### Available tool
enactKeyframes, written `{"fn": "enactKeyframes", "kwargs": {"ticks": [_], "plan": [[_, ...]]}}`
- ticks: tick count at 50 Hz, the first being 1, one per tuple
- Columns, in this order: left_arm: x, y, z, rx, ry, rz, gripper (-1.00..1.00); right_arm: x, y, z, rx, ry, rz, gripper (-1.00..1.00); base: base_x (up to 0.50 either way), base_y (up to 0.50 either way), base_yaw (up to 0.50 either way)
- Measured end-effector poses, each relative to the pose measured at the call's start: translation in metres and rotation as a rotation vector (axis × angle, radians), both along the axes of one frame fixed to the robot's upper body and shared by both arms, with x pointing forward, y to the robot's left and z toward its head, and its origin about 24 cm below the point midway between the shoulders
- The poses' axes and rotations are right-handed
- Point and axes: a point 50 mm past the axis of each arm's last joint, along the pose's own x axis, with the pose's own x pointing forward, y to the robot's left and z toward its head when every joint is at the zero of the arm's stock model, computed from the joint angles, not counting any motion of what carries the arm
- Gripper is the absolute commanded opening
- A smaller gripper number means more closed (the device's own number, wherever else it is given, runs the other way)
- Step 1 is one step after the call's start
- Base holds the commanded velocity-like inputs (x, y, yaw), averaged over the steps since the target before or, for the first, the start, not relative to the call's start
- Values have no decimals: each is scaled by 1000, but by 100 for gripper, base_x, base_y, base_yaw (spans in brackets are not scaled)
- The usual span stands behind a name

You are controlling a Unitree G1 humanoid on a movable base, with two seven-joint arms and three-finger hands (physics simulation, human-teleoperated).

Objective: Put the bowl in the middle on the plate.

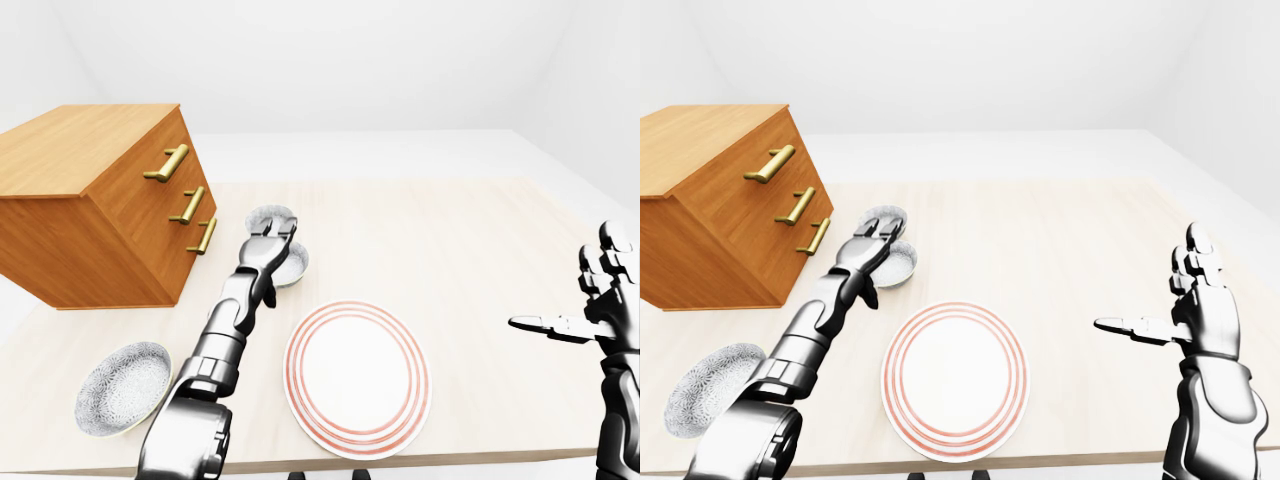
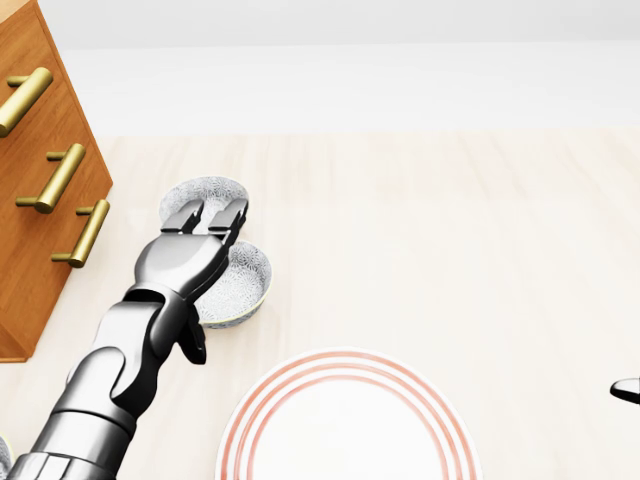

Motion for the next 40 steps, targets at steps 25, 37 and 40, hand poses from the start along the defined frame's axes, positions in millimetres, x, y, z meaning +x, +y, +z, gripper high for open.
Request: {"fn": "enactKeyframes", "kwargs": {"ticks": [25,37,40], "plan": [[-1,0,-18,-8,33,11,100,1,0,-2,5,10,2,100,0,0,0],[1,0,-20,-5,40,14,100,2,0,-4,8,18,2,100,0,0,0],[2,0,-19,-4,40,14,100,2,0,-4,8,19,3,100,0,0,0]]}}
